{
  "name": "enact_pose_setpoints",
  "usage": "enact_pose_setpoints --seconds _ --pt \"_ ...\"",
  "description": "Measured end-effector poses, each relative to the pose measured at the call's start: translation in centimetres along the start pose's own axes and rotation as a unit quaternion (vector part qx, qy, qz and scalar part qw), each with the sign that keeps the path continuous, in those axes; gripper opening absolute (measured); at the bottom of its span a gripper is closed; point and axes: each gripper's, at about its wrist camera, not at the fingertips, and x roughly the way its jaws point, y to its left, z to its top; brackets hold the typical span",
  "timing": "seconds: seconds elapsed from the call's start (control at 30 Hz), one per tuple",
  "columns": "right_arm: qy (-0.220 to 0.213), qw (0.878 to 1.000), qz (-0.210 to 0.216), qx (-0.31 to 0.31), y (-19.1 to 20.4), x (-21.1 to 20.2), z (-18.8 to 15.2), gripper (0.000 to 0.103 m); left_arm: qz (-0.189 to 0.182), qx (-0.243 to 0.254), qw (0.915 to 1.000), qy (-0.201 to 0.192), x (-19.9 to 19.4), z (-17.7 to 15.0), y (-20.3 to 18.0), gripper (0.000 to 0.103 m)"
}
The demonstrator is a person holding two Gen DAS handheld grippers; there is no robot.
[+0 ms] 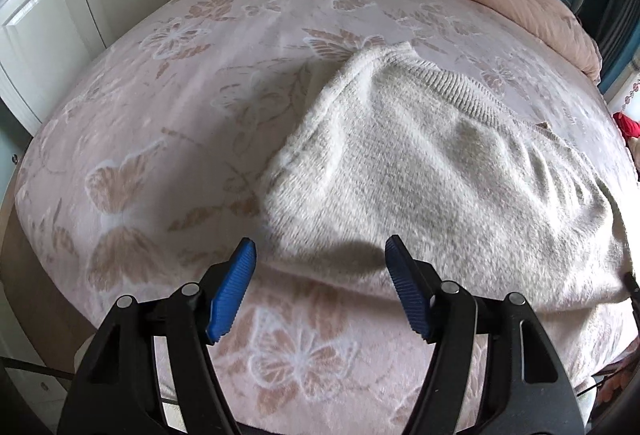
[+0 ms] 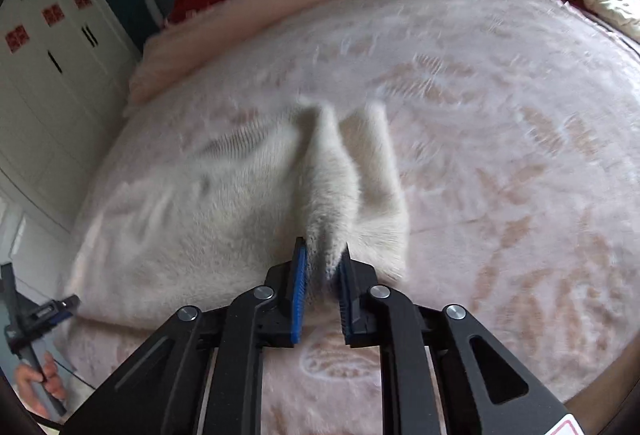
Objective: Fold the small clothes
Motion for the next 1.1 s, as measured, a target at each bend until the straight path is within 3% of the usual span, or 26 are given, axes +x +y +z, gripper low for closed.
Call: enact_pose_setpoints --seconds 0.07,0.13,0.17,0.23,0.27,0.3,0.43,0.57,0.63,0.67,0.7,0.77,0.83,0.97,1.1 --pt "0.004 1.000 -0.020 -0.007 -0.7 0.0 -0.5 0.005 0.008 0.004 1.0000 -0.001 0.1 -0.5 0.1 0.071" --pt "0.038 0.999 -0.037 -0.009 -2.0 1.8 -1.3 0.005 0.010 0.000 0.9999 0.006 0.6 -0.9 0.4 0.072" --pt "0.050 0.998 -0.023 0.009 -2.9 2.3 -1.7 0.009 0.000 -0.012 0.9998 0.013 0.8 -1.0 0.7 0.072" --pt "0.032 0.999 -0.003 0.042 -3.8 1.4 -1.9 0.031 -0.030 -0.042 0.9985 0.020 0.9 -1.3 1.4 0.072" --pt "0.023 0.998 0.000 0.054 -4.0 0.7 -1.8 0.053 -0.055 -0.065 0.9962 0.021 0.8 -1.4 2.0 0.076" --pt "0.020 0.998 0.002 0.060 -4.1 0.4 -1.8 0.068 -0.076 -0.091 0.9927 0.019 0.8 -1.5 2.6 0.081" --pt "0.022 0.994 0.043 0.094 -4.6 0.2 -2.5 0.073 -0.114 -0.167 0.9791 0.022 1.8 -1.7 4.1 0.087" --pt "0.062 0.982 0.087 0.154 -4.4 3.9 -3.3 0.076 -0.118 -0.218 0.9687 0.020 3.6 -1.1 4.3 0.095" --pt "0.049 0.981 0.091 0.163 -3.9 4.6 -3.2 0.076 -0.106 -0.232 0.9669 0.011 3.8 -0.5 4.0 0.096" --pt "0.045 0.980 0.100 0.164 -3.5 4.9 -2.8 0.069 -0.110 -0.235 0.9657 0.008 4.0 0.0 3.7 0.094" --pt "0.044 0.979 0.104 0.167 -3.2 5.0 -2.4 0.033 -0.116 -0.234 0.9651 0.010 4.2 0.5 3.5 0.072" --pt "0.041 0.976 0.128 0.169 -2.4 4.5 -1.2 0.026 -0.123 -0.226 0.9657 0.033 4.5 1.4 3.0 0.032" --pt "0.024 0.980 0.129 0.149 -1.4 2.7 -0.1 0.021 -0.140 -0.235 0.9611 0.038 3.5 1.8 3.2 0.028" --pt "0.025 0.989 0.113 0.093 -0.3 -2.4 -0.2 0.018 -0.151 -0.210 0.9649 0.043 -1.0 1.0 4.2 0.026" --pt "0.080 0.994 0.049 0.052 -1.6 -3.6 -4.2 0.021 -0.117 -0.171 0.9752 0.076 -1.9 -2.7 4.9 0.028"
